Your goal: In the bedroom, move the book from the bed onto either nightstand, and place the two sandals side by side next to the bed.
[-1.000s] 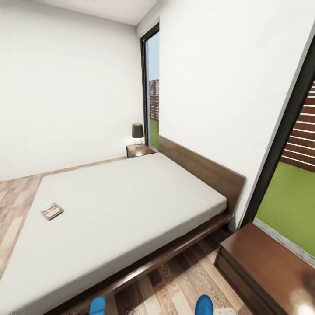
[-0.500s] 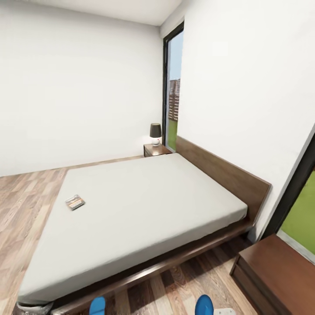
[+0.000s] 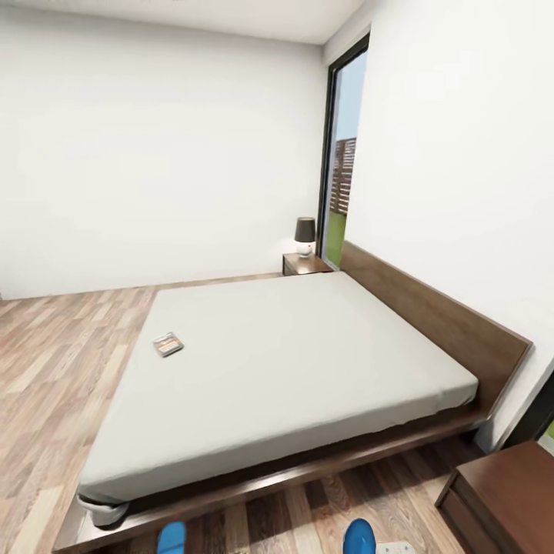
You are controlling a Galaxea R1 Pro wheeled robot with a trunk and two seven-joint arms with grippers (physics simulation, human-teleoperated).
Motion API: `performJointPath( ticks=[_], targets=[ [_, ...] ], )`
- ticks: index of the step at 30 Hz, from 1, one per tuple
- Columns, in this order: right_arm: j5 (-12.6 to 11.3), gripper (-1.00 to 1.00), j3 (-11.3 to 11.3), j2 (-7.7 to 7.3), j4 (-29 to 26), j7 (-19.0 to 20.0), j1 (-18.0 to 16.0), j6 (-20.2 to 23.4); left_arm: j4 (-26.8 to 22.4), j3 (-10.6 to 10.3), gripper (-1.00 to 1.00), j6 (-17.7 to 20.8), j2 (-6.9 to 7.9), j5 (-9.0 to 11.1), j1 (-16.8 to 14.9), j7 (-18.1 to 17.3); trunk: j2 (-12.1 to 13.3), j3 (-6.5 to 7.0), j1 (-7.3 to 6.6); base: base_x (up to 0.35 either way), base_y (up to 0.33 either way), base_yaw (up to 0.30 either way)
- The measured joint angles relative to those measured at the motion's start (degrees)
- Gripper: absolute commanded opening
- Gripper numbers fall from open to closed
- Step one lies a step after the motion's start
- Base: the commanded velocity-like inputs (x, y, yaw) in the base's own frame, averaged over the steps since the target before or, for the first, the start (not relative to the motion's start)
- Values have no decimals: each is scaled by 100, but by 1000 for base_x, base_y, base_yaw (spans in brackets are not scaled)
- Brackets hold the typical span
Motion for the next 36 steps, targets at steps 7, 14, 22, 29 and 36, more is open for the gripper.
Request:
performJointPath(
  ticks=[7,14,22,29,36],
  targets=[
    [0,-100,1,1,0,0,0,0,0,-1,-100,0,0,-1,0,-2,0,0,0,0,0,253],
    [0,-100,2,2,0,0,1,0,0,-1,-100,0,0,-1,0,-2,0,0,0,0,0,212],
    [0,-100,-2,-3,-2,1,1,1,4,1,-100,-1,-1,-1,-1,-1,0,0,0,0,0,47],
    [0,-100,1,0,0,0,0,0,3,-2,-100,0,0,-1,0,-2,0,0,0,-20,-30,90],
    [0,-100,3,1,-1,1,-1,0,1,0,-100,0,0,-1,0,-2,0,0,0,-10,-87,214]
  ],
)
